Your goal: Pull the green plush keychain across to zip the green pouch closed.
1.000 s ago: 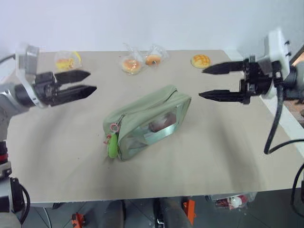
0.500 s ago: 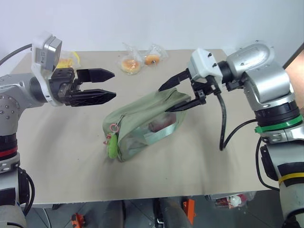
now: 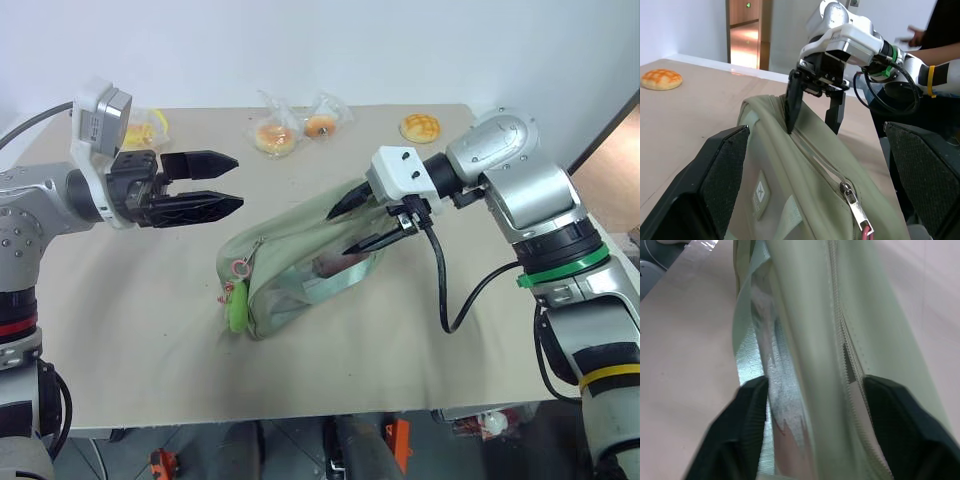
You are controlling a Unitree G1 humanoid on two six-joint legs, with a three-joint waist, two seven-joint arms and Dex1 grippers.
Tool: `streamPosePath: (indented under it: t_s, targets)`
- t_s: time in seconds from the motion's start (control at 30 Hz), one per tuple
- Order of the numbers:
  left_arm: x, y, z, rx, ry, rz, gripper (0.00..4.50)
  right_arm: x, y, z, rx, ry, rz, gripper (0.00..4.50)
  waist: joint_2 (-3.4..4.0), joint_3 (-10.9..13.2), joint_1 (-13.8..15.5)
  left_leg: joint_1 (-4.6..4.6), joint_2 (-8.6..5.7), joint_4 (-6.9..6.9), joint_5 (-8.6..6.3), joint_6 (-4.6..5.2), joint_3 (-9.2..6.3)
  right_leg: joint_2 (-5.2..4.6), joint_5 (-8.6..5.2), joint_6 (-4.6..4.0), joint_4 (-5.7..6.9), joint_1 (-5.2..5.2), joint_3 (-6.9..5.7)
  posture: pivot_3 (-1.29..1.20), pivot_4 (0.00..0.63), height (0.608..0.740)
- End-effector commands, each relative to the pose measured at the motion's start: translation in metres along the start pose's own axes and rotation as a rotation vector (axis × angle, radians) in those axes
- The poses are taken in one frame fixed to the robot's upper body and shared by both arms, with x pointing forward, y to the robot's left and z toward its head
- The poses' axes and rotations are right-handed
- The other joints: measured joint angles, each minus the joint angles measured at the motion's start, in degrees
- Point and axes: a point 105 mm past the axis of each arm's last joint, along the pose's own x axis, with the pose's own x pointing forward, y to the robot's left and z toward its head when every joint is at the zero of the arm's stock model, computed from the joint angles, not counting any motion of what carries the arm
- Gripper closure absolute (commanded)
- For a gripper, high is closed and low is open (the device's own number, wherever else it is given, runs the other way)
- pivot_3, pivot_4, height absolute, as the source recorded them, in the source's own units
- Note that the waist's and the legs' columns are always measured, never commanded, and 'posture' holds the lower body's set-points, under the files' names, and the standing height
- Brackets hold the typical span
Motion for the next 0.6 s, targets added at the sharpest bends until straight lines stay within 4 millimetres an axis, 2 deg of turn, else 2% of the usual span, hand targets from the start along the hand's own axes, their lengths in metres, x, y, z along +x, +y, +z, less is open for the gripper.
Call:
streamPosePath:
  t_s: [0.03, 0.07, 0.1, 0.17, 0.2, 0.27, 0.4, 0.6]
  targets:
    - [-0.004, 0.004, 0.006, 0.031, -0.024, 0.031, 0.00, 0.000, 0.006, 0.006, -0.022, -0.023, 0.045, 3.10, 0.00, 0.00, 0.00, 0.00, 0.00, 0.00, 0.00, 0.00, 0.00, 0.01, 0.01, 0.00, 0.00, 0.00, 0.01, 0.00, 0.150, 0.740]
    - [-0.004, 0.006, 0.004, 0.029, -0.021, 0.039, 0.00, 0.000, 0.006, 0.005, -0.014, -0.027, 0.043, 3.26, 0.00, 0.00, 0.01, 0.00, 0.00, 0.00, 0.00, 0.00, 0.01, 0.02, 0.01, 0.00, 0.01, -0.01, 0.02, 0.00, 0.150, 0.740]
    - [-0.004, 0.008, 0.003, 0.023, -0.019, 0.045, 0.00, 0.001, 0.006, 0.004, -0.009, -0.029, 0.041, 3.75, 0.00, 0.00, 0.01, 0.00, 0.01, 0.00, 0.00, 0.00, 0.01, 0.02, 0.01, 0.00, 0.01, -0.01, 0.03, 0.00, 0.150, 0.740]
    - [-0.004, 0.008, 0.002, 0.016, -0.019, 0.046, 0.00, 0.002, 0.005, 0.002, -0.003, -0.025, 0.031, 4.40, 0.00, 0.00, 0.01, 0.01, 0.01, 0.00, 0.00, 0.00, 0.01, 0.02, 0.01, 0.00, 0.01, 0.00, 0.03, 0.00, 0.150, 0.740]
    - [-0.004, 0.008, 0.001, 0.015, -0.020, 0.043, 0.00, 0.003, 0.005, 0.001, -0.001, -0.023, 0.027, 4.48, 0.00, 0.00, 0.01, 0.01, 0.01, 0.00, 0.00, 0.00, 0.01, 0.02, 0.01, 0.00, 0.01, 0.00, 0.03, 0.00, 0.150, 0.740]
    - [-0.004, 0.009, 0.001, 0.016, -0.018, 0.045, 0.00, 0.004, 0.003, -0.001, 0.003, -0.013, 0.013, 4.48, 0.00, 0.00, 0.01, 0.01, 0.01, 0.00, 0.00, 0.00, 0.02, 0.03, 0.02, 0.00, 0.01, 0.00, 0.03, 0.00, 0.150, 0.740]
    - [-0.004, 0.010, 0.002, 0.017, -0.021, 0.048, 0.00, 0.003, -0.020, -0.009, 0.058, 0.045, -0.126, 4.48, 0.00, 0.00, -0.02, 0.08, 0.04, 0.00, 0.00, 0.00, 0.07, 0.05, 0.04, -0.02, 0.04, 0.01, 0.08, 0.00, 0.150, 0.740]
    - [-0.006, 0.008, 0.002, 0.015, -0.034, 0.055, 0.00, -0.025, -0.033, -0.010, 0.160, 0.088, -0.199, 4.48, 0.00, 0.00, 0.26, 0.08, 0.04, 0.09, 0.04, -0.05, 0.09, 0.05, 0.06, -0.20, 0.05, 0.02, 0.12, 0.00, 0.150, 0.740]
